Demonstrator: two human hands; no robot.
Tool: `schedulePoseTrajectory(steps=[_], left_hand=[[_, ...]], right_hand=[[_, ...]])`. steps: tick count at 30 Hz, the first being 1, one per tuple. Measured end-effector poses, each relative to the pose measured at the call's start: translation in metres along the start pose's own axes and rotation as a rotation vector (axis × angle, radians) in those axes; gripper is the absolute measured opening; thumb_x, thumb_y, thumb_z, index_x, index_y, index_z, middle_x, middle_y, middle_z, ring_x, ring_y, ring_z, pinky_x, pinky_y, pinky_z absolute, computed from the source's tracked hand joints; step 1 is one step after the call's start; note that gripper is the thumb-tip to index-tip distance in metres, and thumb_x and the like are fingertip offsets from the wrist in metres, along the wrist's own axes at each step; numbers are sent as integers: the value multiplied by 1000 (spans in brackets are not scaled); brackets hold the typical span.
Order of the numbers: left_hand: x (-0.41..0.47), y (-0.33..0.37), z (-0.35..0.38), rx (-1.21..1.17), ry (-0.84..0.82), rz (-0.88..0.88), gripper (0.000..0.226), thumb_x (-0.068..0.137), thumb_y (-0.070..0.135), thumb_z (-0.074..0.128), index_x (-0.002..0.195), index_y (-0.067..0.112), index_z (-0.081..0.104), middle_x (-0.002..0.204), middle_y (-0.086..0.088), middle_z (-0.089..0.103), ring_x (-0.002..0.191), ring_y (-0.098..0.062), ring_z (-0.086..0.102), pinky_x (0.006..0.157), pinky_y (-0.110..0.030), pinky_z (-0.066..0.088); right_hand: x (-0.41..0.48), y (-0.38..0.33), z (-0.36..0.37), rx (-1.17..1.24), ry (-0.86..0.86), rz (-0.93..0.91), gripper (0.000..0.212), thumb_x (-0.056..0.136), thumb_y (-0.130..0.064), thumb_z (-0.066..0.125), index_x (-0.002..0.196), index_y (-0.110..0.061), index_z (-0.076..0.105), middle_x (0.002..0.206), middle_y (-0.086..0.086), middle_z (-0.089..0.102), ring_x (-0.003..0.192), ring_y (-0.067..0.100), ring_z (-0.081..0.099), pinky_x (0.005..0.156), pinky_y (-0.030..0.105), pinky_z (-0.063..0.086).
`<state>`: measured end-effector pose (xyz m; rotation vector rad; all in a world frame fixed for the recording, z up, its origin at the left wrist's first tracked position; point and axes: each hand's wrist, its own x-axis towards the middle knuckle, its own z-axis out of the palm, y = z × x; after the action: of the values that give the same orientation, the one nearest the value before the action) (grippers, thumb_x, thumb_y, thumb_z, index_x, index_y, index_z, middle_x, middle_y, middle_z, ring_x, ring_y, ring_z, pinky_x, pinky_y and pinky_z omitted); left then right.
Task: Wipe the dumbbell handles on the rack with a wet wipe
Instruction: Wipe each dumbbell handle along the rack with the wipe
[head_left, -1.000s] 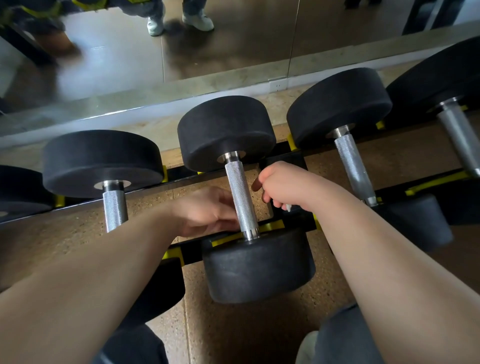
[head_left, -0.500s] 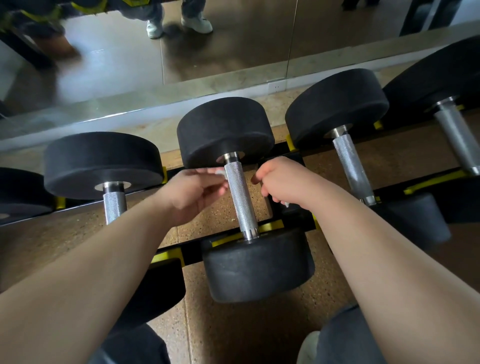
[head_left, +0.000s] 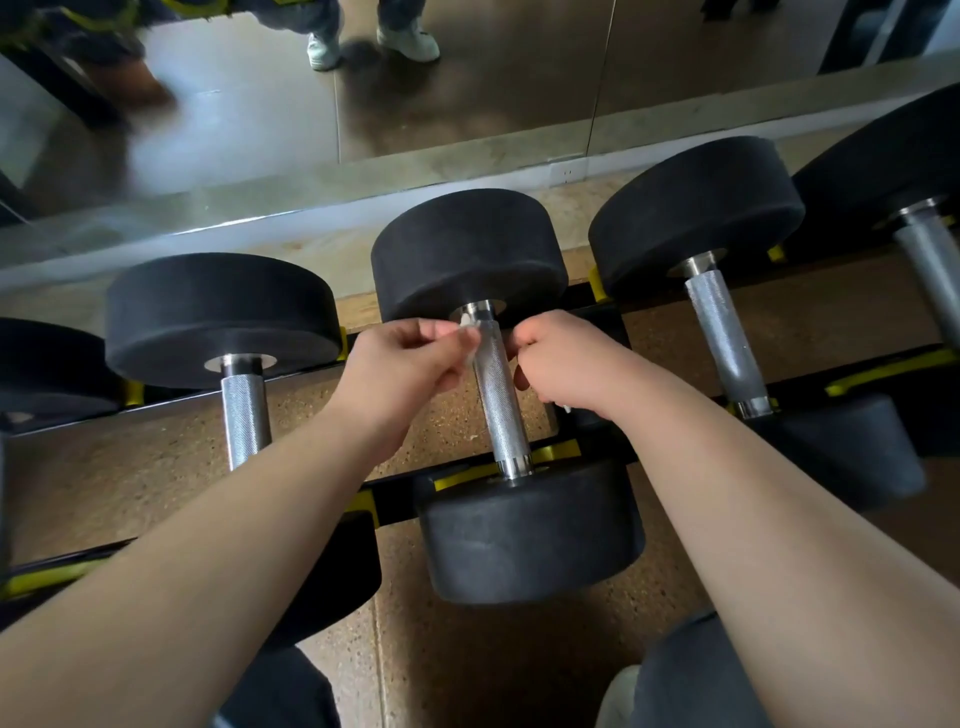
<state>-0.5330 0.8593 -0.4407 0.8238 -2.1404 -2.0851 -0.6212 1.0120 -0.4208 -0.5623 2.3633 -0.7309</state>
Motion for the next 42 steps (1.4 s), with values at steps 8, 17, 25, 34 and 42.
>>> schedulePoseTrajectory(steps=[8, 17, 25, 34, 42], left_hand=[[-23, 5, -6, 734, -528, 234, 15, 81, 15, 86, 82, 29, 80, 74, 19, 75, 68, 6, 68, 68, -10, 50], [-10, 1, 15, 736, 48, 643, 5, 85, 30, 83, 84, 29, 78, 78, 18, 70, 73, 3, 65, 70, -8, 48], [-12, 9, 10, 194, 5, 111, 10, 86, 15, 82, 87, 10, 74, 75, -1, 77, 69, -13, 75, 63, -23, 60], [-5, 13, 9, -120, 84, -156, 8, 94, 3, 68, 94, 10, 66, 76, -6, 73, 66, -15, 73, 61, -23, 59], [1, 13, 7, 0, 15, -192, 9, 95, 9, 69, 104, 10, 68, 81, -7, 69, 67, -12, 69, 61, -25, 59]], right_hand=[[0, 2, 4, -102, -110, 25, 22, 92, -4, 42, 98, -3, 63, 86, 13, 62, 73, 25, 60, 60, 32, 44], [1, 4, -6, 143, 59, -37, 20, 99, -11, 52, 98, -23, 68, 83, -4, 62, 71, 11, 55, 60, 26, 39], [-12, 7, -16, 177, 1, -178, 17, 84, -12, 69, 92, -27, 71, 71, -11, 65, 51, -4, 55, 51, 18, 41], [-1, 12, -5, 112, 307, -235, 9, 90, -35, 76, 99, -33, 77, 102, -24, 69, 99, -6, 59, 82, 14, 43], [-14, 16, -22, -27, -305, -23, 4, 80, -15, 78, 76, -15, 80, 60, 1, 63, 54, 13, 52, 53, 25, 43]])
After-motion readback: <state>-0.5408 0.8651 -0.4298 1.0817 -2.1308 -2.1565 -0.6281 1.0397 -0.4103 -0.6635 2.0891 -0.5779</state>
